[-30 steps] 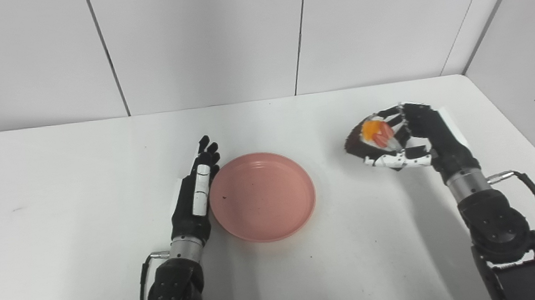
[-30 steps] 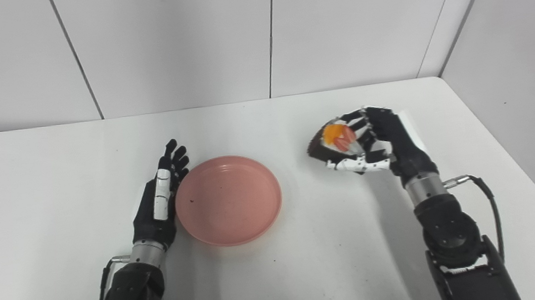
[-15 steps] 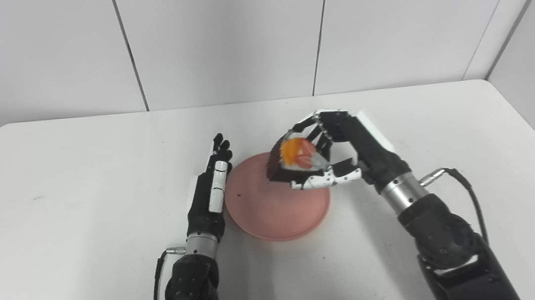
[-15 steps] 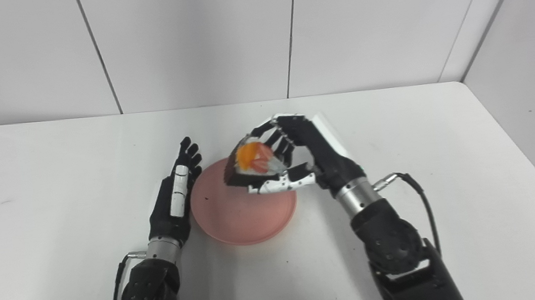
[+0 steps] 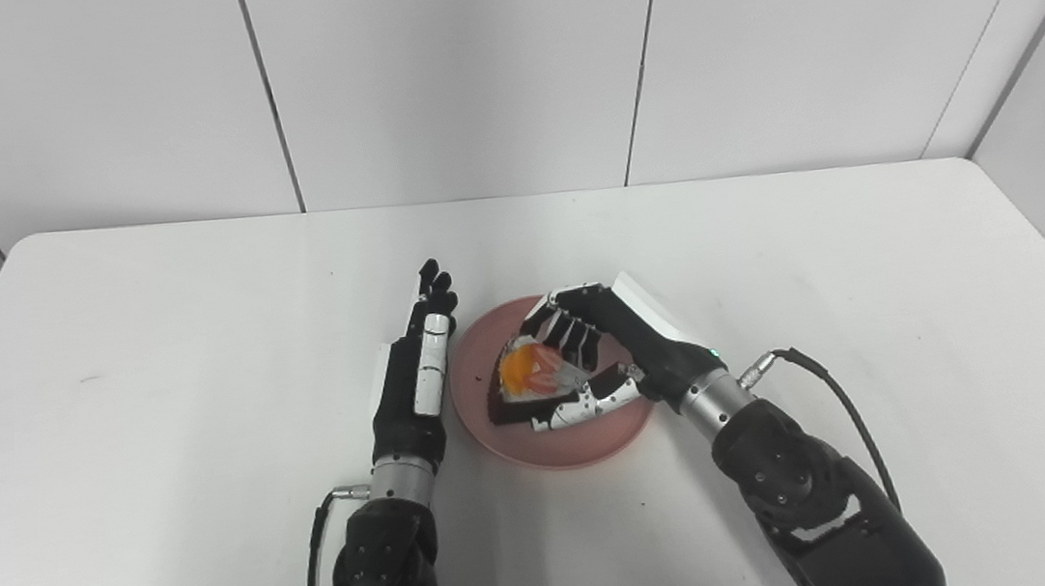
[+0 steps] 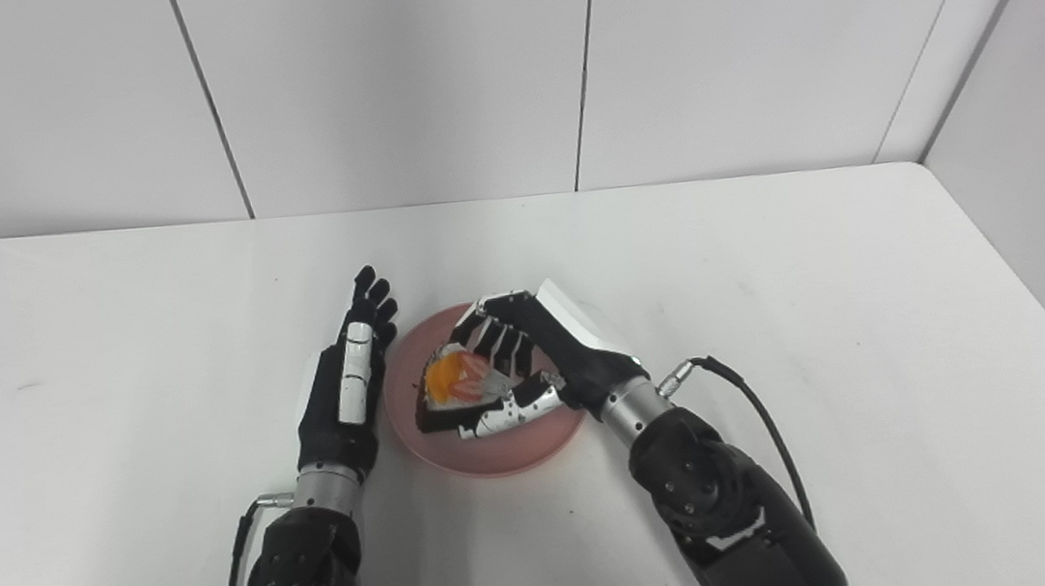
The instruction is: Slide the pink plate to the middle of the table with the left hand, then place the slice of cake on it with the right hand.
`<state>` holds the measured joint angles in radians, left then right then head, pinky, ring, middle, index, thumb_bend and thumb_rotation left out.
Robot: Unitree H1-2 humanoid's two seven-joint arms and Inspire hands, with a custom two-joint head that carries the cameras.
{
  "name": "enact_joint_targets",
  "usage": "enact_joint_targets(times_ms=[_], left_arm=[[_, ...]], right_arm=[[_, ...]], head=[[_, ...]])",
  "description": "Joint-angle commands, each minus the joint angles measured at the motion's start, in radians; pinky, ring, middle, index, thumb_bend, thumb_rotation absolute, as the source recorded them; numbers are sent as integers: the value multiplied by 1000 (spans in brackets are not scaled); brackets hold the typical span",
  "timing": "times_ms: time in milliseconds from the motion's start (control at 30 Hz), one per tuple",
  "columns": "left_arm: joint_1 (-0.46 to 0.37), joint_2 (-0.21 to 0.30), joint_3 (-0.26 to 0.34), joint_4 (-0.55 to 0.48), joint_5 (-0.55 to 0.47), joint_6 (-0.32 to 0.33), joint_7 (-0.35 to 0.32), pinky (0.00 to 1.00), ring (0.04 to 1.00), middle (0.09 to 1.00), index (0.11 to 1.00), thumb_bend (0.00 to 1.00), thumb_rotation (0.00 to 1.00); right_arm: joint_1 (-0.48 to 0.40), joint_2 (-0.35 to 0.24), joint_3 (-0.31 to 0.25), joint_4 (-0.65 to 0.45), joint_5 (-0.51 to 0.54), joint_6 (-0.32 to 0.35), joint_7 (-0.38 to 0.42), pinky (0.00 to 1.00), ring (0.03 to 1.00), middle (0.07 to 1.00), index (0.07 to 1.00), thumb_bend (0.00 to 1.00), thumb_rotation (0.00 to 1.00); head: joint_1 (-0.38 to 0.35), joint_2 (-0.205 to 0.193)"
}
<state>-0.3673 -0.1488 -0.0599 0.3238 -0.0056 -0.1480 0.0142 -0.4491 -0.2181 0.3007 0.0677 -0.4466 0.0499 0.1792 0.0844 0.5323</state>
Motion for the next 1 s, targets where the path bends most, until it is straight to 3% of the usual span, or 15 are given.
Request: enact_joint_targets(times_ms=[0, 233, 367, 400, 433, 533, 633, 767, 967], left_arm=[[31, 2, 2, -10, -6, -12, -4, 1000, 987, 993, 977, 666, 1000], [46, 2, 0, -30, -4, -10, -7, 1000, 985, 987, 983, 671, 1000], [49, 5, -2, -30, -5, -24, -12, 1000, 985, 988, 982, 650, 1000], [49, 6, -3, -31, -4, -24, -12, 1000, 982, 985, 984, 645, 1000], [50, 7, -4, -32, -4, -22, -13, 1000, 982, 984, 986, 640, 1000], [52, 10, -5, -37, -7, -13, -19, 1000, 983, 984, 986, 644, 1000], [55, 12, -4, -41, -11, -10, -27, 1000, 987, 988, 981, 646, 1000], [59, 21, 2, -49, -21, -9, -40, 1000, 993, 994, 990, 656, 1000], [68, 38, 10, -67, -33, 3, -50, 1000, 995, 998, 995, 679, 1000]], right_arm=[[-44, 1, -4, 10, -19, -66, -39, 275, 346, 404, 503, 515, 0], [-50, -1, -8, 31, -53, -88, -60, 284, 355, 397, 513, 512, 0], [-37, -2, -17, 1, -51, -107, -67, 410, 507, 478, 509, 519, 0], [-33, -3, -19, -6, -52, -111, -70, 474, 587, 649, 670, 545, 0], [-29, -8, -17, -15, -67, -112, -73, 564, 681, 747, 766, 556, 14], [-16, -24, -13, -49, -89, -106, -63, 669, 792, 825, 846, 558, 106], [0, -32, -17, -79, -88, -99, -52, 798, 918, 935, 960, 600, 289], [37, -32, -34, -115, -59, -100, -54, 868, 991, 994, 997, 664, 337], [83, -34, -65, -129, -28, -135, -81, 864, 1000, 1000, 1000, 737, 400]], head=[[1, 0], [-6, 6], [-10, 11], [-10, 11], [-11, 13], [-14, 19], [-17, 19], [-21, 21], [-23, 24]])
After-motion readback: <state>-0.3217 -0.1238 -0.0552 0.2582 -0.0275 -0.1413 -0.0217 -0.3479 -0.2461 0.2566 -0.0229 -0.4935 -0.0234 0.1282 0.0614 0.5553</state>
